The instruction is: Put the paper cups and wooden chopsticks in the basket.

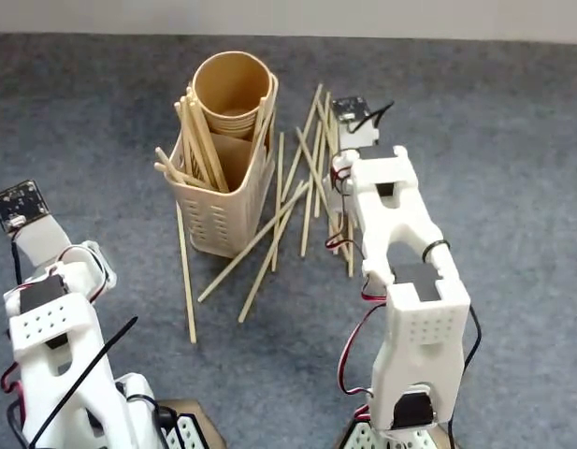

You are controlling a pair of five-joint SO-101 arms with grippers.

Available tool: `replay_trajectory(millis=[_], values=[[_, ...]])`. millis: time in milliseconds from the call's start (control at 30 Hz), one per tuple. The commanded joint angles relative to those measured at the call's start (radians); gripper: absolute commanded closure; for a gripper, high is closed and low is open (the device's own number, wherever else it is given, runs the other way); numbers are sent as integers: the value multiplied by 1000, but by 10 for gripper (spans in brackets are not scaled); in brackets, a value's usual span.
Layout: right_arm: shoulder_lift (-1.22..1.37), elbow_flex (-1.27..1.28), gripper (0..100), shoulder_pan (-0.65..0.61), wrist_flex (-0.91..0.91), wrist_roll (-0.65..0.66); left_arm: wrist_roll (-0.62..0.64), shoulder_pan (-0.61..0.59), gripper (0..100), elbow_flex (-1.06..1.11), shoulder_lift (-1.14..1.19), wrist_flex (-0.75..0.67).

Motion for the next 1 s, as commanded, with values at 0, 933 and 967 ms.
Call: replay_trajectory(millis=[0, 933, 967], values=[[4, -10, 830, -13, 5, 12, 6, 18, 789, -38, -16, -9], [-1082, 65, 992, -209, -228, -72, 6, 18, 789, -19, -10, -34], [-1110, 90, 992, -251, -285, -72, 6, 19, 789, -19, -10, -34]])
